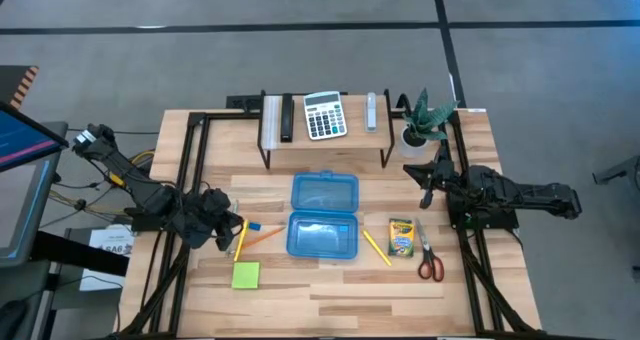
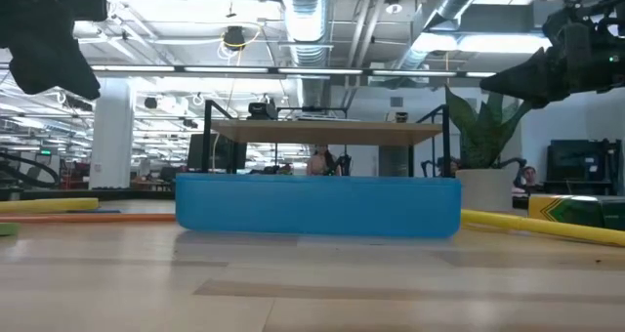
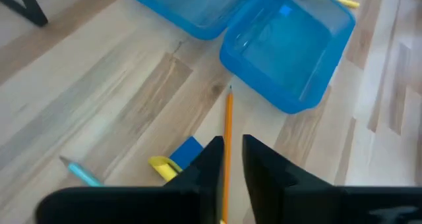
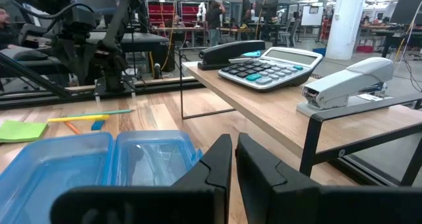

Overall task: Pack school essentials
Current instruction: Put the left yellow pen into the blue supply box

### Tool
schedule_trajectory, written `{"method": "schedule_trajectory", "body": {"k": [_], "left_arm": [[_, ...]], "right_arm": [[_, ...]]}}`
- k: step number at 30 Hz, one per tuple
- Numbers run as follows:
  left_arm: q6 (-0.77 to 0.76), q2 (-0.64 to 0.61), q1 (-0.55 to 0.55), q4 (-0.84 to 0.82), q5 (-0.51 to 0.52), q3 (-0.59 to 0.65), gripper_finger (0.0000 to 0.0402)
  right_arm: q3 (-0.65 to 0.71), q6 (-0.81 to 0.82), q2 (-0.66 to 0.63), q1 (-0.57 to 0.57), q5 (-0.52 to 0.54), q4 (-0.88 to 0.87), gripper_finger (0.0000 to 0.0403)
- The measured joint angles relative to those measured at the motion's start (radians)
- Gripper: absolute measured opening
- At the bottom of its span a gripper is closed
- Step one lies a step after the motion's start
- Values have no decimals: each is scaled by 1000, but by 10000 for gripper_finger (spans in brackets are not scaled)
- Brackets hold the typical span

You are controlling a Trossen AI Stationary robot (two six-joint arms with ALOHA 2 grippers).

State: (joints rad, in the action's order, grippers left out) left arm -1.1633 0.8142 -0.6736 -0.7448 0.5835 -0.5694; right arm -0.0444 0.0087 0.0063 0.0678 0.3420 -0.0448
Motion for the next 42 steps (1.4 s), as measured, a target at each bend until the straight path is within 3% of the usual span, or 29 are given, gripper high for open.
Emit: {"method": "schedule_trajectory", "body": {"k": [10,29,42], "left_arm": [[-128,103,-1,-5,-73,0,126],[-332,338,-1,2,-216,0,129],[-320,421,8,63,-238,0,129]], "right_arm": [[0,0,0,0,0,0,49],[0,0,0,0,0,0,49],[0,0,0,0,0,0,49]]}}
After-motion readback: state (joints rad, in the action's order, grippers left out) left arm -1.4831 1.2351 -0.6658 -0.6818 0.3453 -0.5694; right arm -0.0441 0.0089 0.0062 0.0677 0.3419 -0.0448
